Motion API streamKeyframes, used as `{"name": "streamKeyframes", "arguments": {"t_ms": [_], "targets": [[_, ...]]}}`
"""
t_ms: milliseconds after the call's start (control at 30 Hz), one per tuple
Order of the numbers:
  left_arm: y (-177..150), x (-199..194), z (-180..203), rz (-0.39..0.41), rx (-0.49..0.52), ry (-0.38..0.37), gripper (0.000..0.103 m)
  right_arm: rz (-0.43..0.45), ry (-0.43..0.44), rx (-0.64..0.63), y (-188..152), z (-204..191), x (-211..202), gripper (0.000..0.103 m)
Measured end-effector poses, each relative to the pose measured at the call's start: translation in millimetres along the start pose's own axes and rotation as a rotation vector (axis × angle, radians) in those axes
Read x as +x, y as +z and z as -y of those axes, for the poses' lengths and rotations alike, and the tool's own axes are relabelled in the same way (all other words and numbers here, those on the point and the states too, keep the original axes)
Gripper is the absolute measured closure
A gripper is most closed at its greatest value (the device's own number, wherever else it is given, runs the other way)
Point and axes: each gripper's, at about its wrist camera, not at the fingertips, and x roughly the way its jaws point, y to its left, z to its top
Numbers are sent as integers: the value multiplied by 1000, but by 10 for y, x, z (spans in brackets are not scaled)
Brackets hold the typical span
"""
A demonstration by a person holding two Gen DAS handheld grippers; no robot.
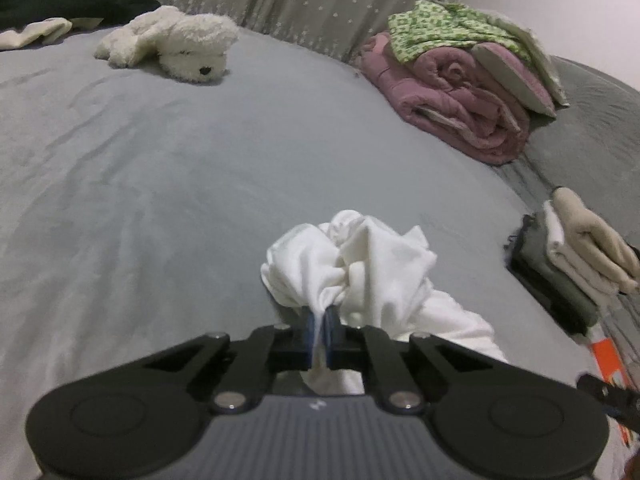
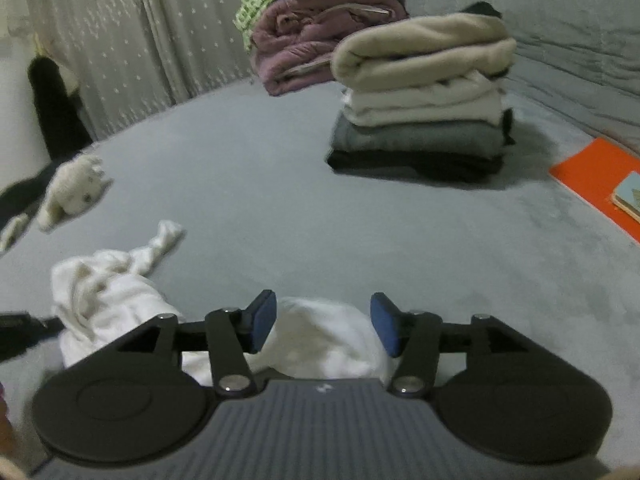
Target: Fold clothes
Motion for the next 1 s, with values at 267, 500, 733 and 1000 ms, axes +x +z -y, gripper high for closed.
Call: {"name": "streamKeyframes", "arguments": {"t_ms": [267,500,733,1000], "targets": [[-200,-392,30,-36,47,-112,98,-8,142,28,51,-422,-13,38],[-507,-690,190,-86,217,-194,98,-44,238,23,-15,-842,88,38],[-817,-758,281,-214,367,-244,99,-94,341,84,-57,-1097,248,38],[-977,-769,272,-297,440,-273,102,-164,409,89,-163,-1390,480,38]]}}
